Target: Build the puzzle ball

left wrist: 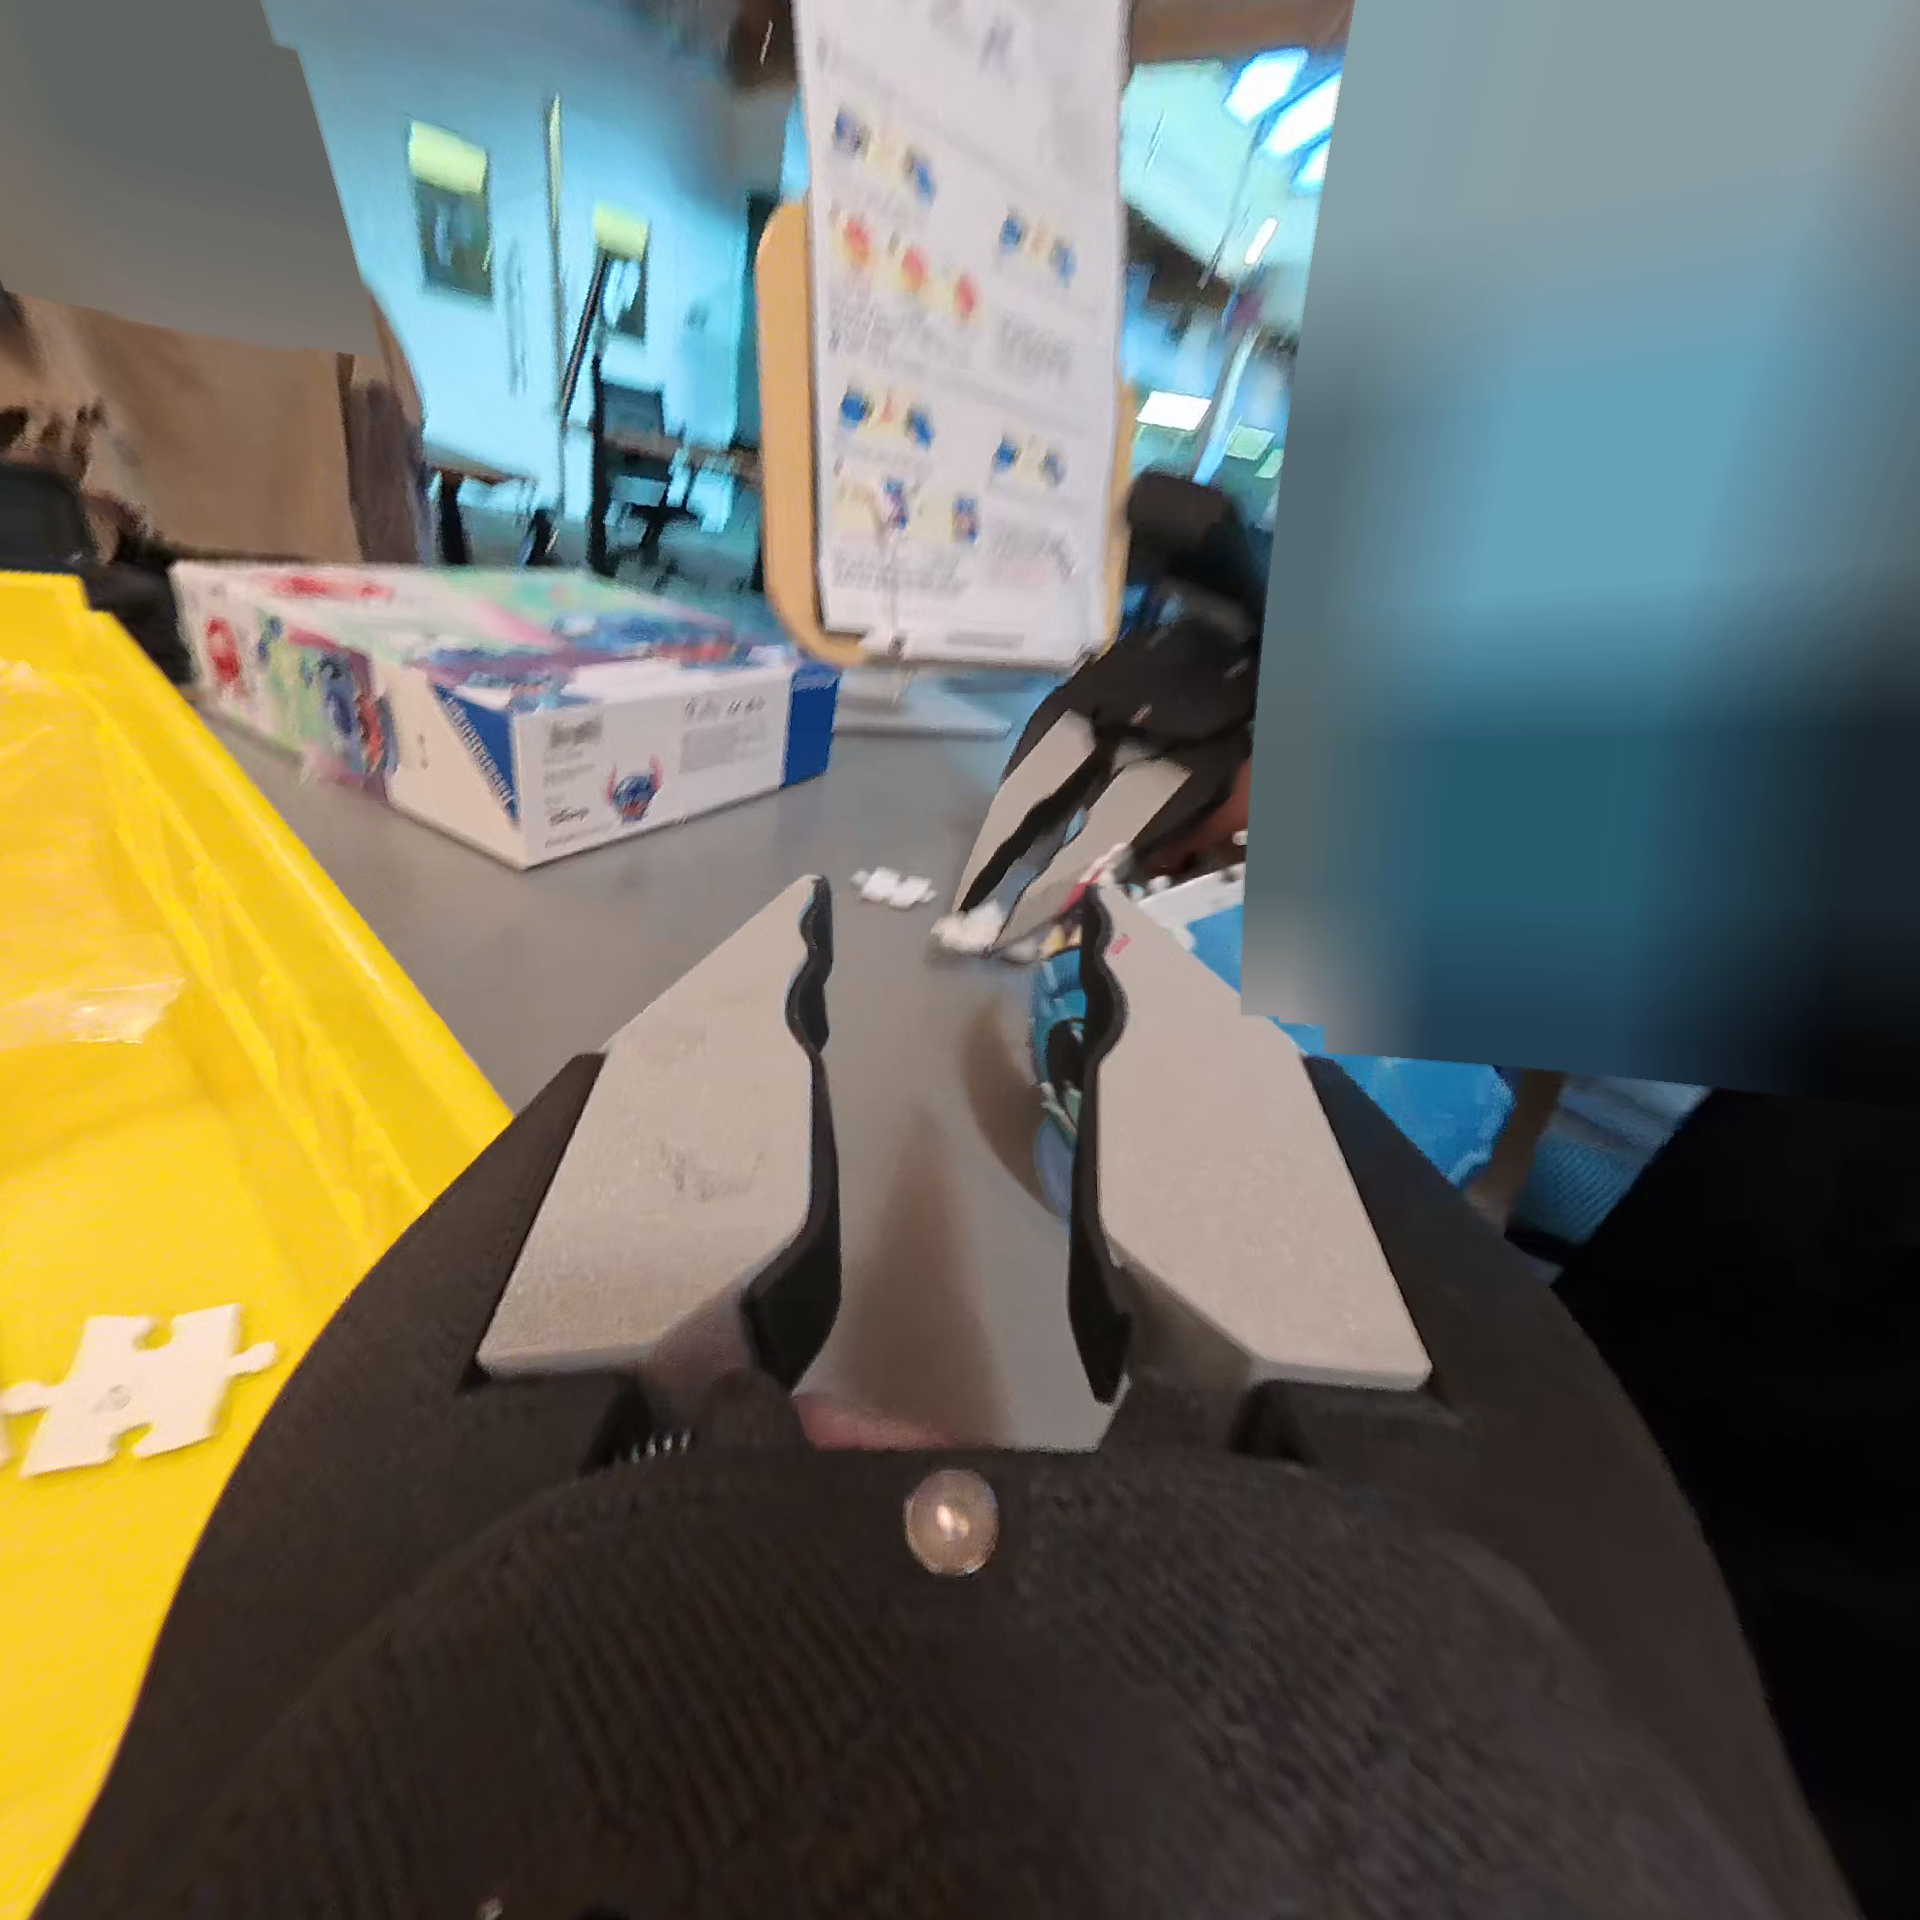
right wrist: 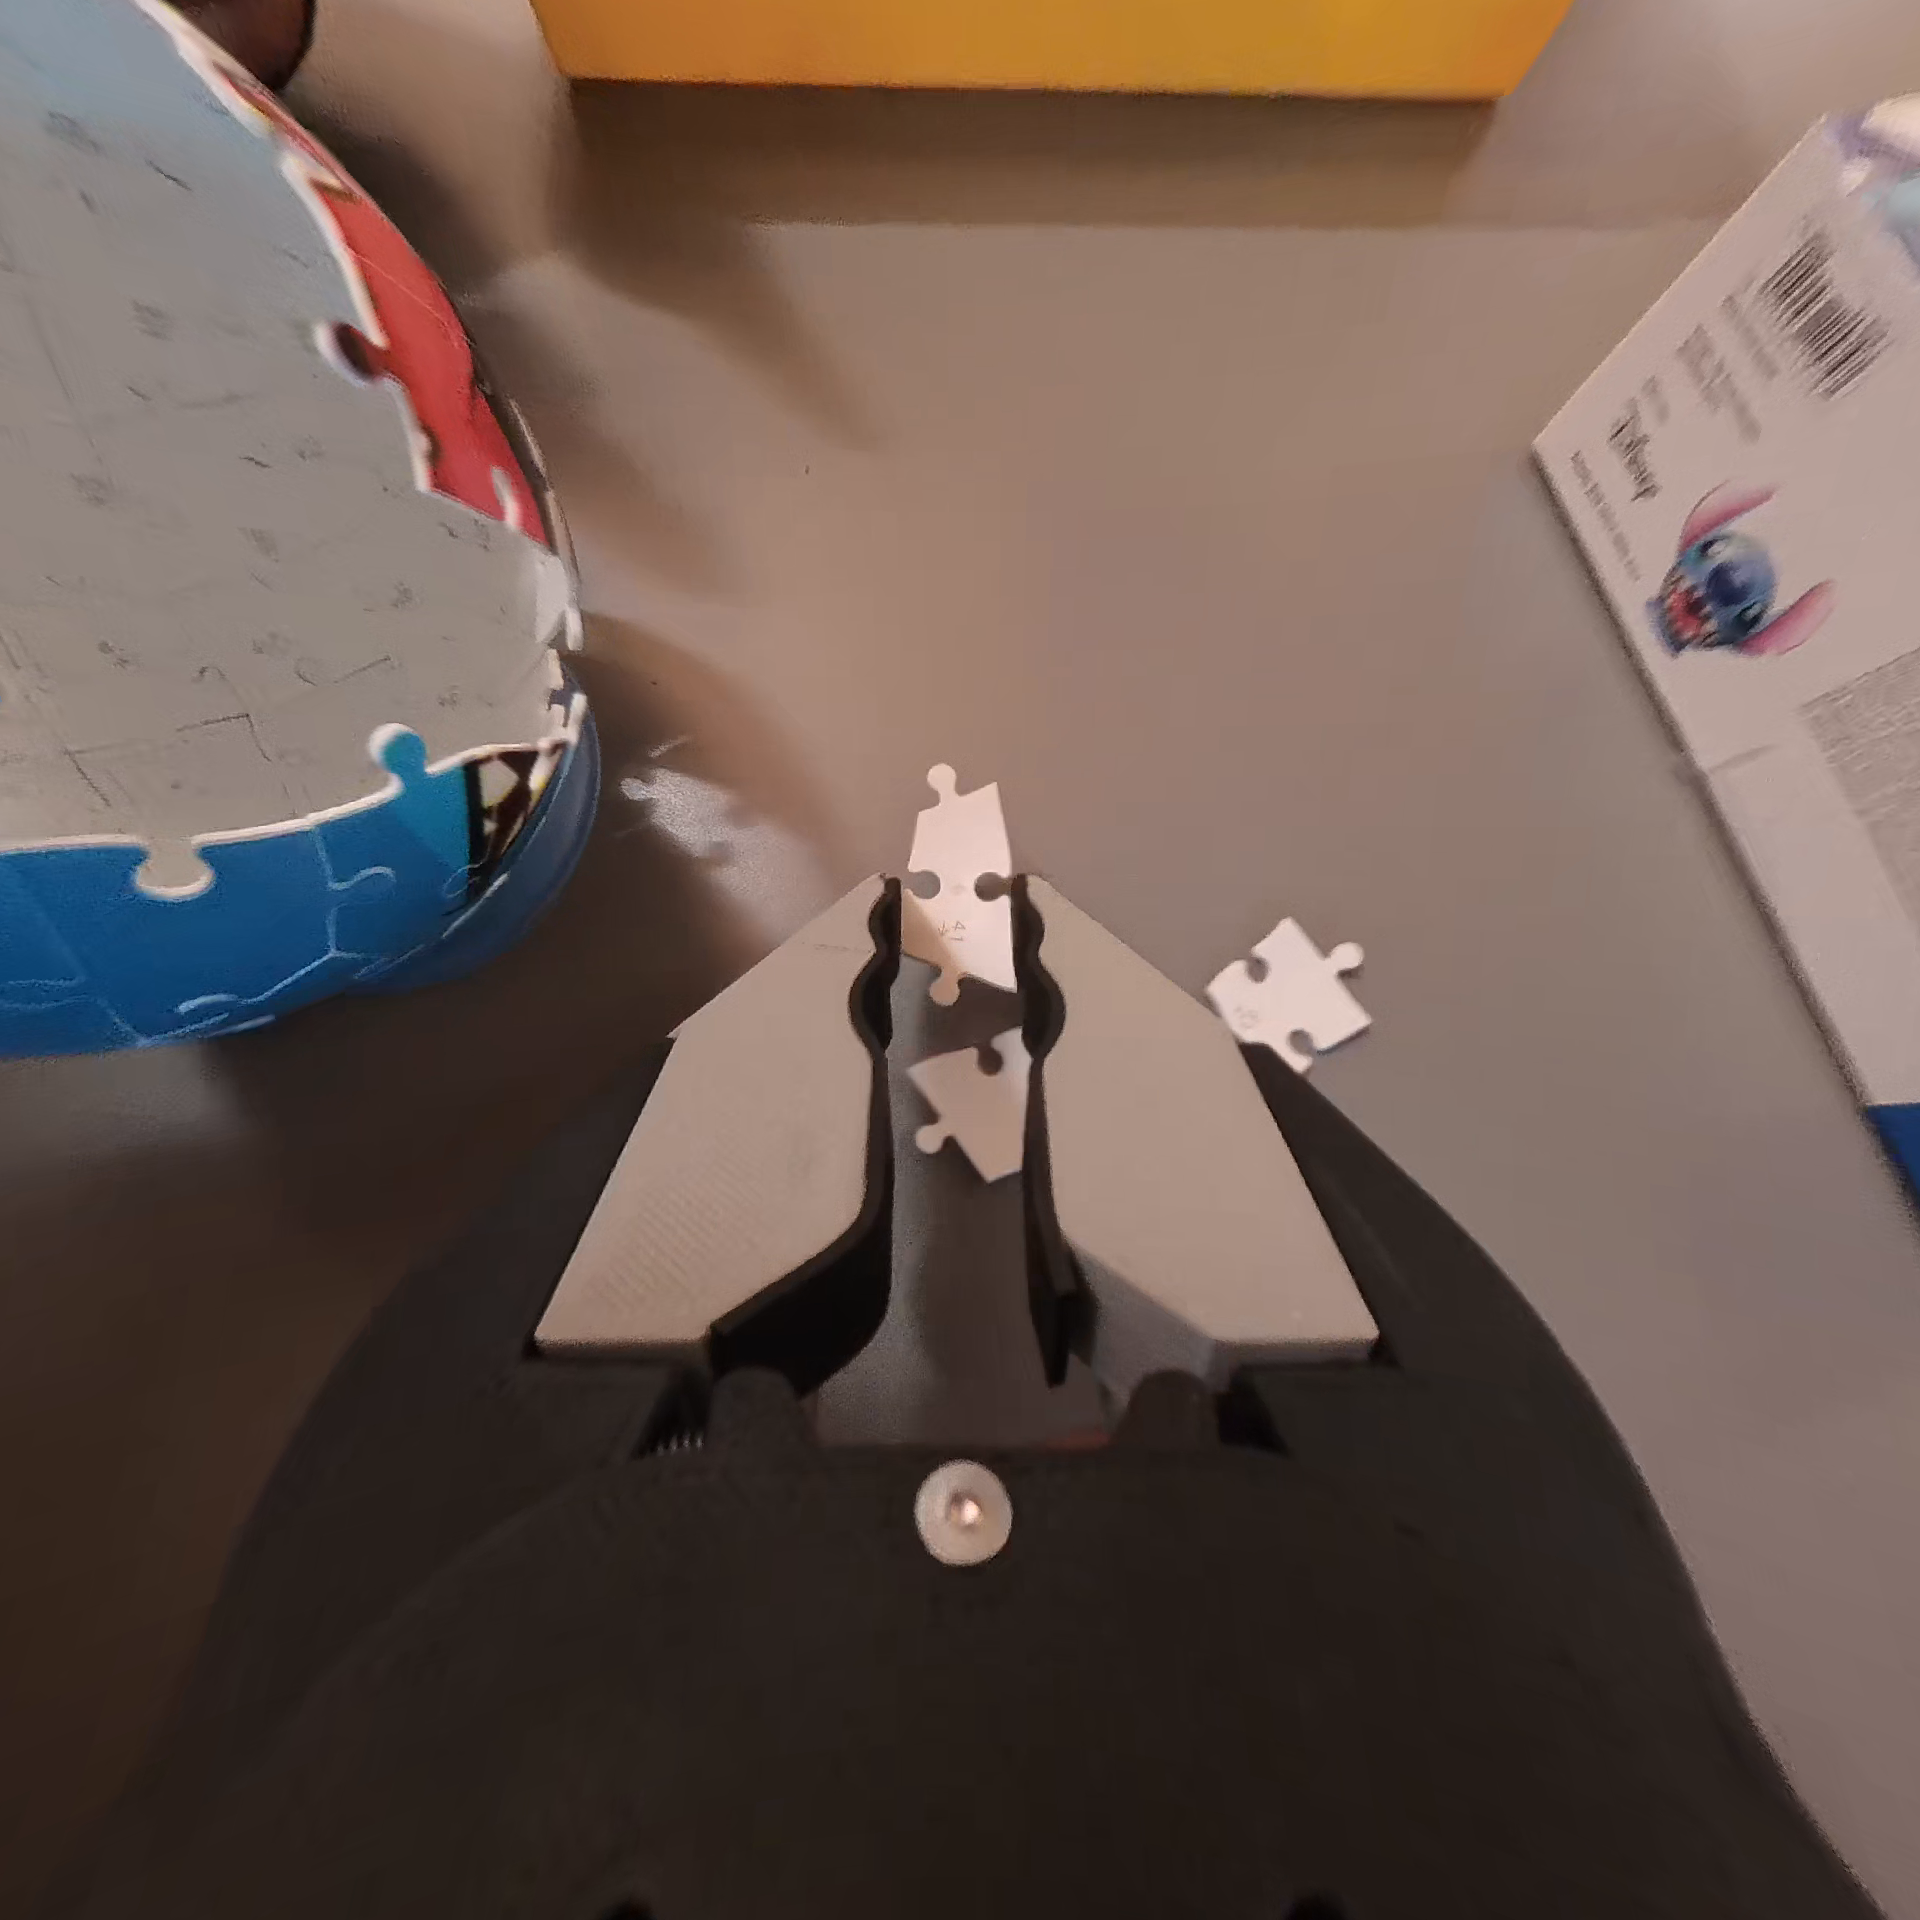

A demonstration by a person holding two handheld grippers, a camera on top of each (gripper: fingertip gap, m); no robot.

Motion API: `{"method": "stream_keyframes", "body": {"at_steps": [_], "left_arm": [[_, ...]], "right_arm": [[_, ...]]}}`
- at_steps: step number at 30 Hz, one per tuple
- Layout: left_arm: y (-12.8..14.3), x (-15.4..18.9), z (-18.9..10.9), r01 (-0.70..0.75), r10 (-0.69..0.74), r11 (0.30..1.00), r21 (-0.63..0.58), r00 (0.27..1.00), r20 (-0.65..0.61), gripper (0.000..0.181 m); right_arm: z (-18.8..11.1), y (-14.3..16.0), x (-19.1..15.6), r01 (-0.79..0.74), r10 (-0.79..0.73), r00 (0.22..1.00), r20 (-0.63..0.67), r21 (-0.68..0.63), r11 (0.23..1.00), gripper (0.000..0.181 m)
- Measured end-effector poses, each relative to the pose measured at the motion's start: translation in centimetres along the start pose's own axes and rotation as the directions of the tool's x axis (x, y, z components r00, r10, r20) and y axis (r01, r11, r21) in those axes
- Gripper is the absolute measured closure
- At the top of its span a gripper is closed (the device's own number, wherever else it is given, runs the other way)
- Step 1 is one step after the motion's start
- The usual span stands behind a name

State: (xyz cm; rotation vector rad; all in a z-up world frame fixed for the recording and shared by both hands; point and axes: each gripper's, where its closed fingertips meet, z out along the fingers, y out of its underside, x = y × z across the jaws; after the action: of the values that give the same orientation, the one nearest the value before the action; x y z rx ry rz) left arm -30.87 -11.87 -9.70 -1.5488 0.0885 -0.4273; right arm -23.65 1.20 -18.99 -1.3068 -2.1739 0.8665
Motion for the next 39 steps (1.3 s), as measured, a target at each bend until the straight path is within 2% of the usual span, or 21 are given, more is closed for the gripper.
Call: {"method": "stream_keyframes", "body": {"at_steps": [3, 7, 10, 13, 16, 20, 23, 25, 27, 28, 30, 33, 34, 36, 37, 39], "left_arm": [[-1.6, -0.2, 0.7, -0.008, 0.011, 0.995, -0.097, 0.999, 0.030, 0.137], [-5.6, 1.5, 2.3, -0.021, 0.022, 0.985, -0.172, 1.000, 0.002, 0.140], [-7.1, 2.0, 5.7, 0.059, -0.069, 0.972, -0.226, 0.997, -0.038, 0.143], [-5.9, 0.9, 9.7, 0.188, -0.221, 0.908, -0.375, 0.974, -0.047, 0.139], [-4.3, 0.5, 12.3, 0.259, -0.337, 0.824, -0.504, 0.939, -0.068, 0.137], [-1.6, 0.7, 14.3, 0.229, -0.376, 0.730, -0.644, 0.921, -0.099, 0.142], [-1.2, 2.3, 15.4, 0.219, -0.426, 0.714, -0.665, 0.889, -0.166, 0.147], [-1.4, 2.9, 15.9, 0.215, -0.435, 0.726, -0.654, 0.879, -0.194, 0.157], [-0.6, 2.7, 16.3, 0.184, -0.397, 0.726, -0.662, 0.899, -0.185, 0.179], [-0.1, 2.8, 16.3, 0.181, -0.400, 0.717, -0.673, 0.898, -0.184, 0.181], [0.1, 2.7, 16.5, 0.179, -0.388, 0.726, -0.663, 0.904, -0.180, 0.181], [-0.6, 2.3, 16.8, 0.181, -0.350, 0.779, -0.601, 0.920, -0.177, 0.181], [-1.1, 1.6, 16.8, 0.202, -0.356, 0.799, -0.566, 0.918, -0.175, 0.181], [-2.7, 1.4, 16.5, 0.261, -0.385, 0.849, -0.459, 0.901, -0.201, 0.181], [-3.7, 1.4, 16.3, 0.290, -0.399, 0.872, -0.394, 0.888, -0.230, 0.181], [-4.9, 1.0, 15.7, 0.341, -0.418, 0.892, -0.296, 0.871, -0.257, 0.181]], "right_arm": [[-1.1, -1.3, 0.9, 0.129, -0.129, 0.990, -0.058, -0.003, 0.992, 0.163], [-2.6, -3.8, 1.5, 0.257, -0.255, 0.963, -0.088, 0.019, 0.966, 0.163], [-3.7, -5.6, 1.8, 0.357, -0.350, 0.926, -0.143, 0.023, 0.934, 0.163], [-4.9, -7.0, 2.0, 0.452, -0.441, 0.868, -0.226, -0.006, 0.892, 0.163], [-5.8, -7.7, 1.6, 0.509, -0.500, 0.827, -0.256, -0.035, 0.860, 0.163], [-6.7, -8.0, 1.3, 0.546, -0.543, 0.793, -0.275, -0.075, 0.835, 0.163], [-7.3, -8.0, 1.2, 0.549, -0.550, 0.788, -0.276, -0.089, 0.831, 0.163], [-7.4, -8.0, 1.3, 0.535, -0.538, 0.795, -0.281, -0.092, 0.840, 0.163], [-7.4, -8.1, 1.2, 0.524, -0.520, 0.806, -0.282, -0.070, 0.849, 0.163], [-7.4, -8.0, 1.2, 0.520, -0.516, 0.810, -0.280, -0.067, 0.852, 0.171], [-7.3, -7.7, 1.4, 0.513, -0.507, 0.811, -0.291, -0.062, 0.856, 0.172], [-7.6, -7.4, 2.2, 0.456, -0.438, 0.833, -0.339, -0.029, 0.889, 0.156], [-8.1, -7.6, 2.7, 0.416, -0.381, 0.846, -0.372, 0.016, 0.909, 0.156], [-9.6, -7.9, 3.9, 0.275, -0.193, 0.898, -0.396, 0.161, 0.948, 0.171], [-10.2, -8.1, 4.2, 0.170, -0.072, 0.932, -0.355, 0.253, 0.952, 0.169], [-10.5, -8.5, 3.9, -0.084, 0.151, 0.979, -0.140, 0.396, 0.914, 0.159]]}}
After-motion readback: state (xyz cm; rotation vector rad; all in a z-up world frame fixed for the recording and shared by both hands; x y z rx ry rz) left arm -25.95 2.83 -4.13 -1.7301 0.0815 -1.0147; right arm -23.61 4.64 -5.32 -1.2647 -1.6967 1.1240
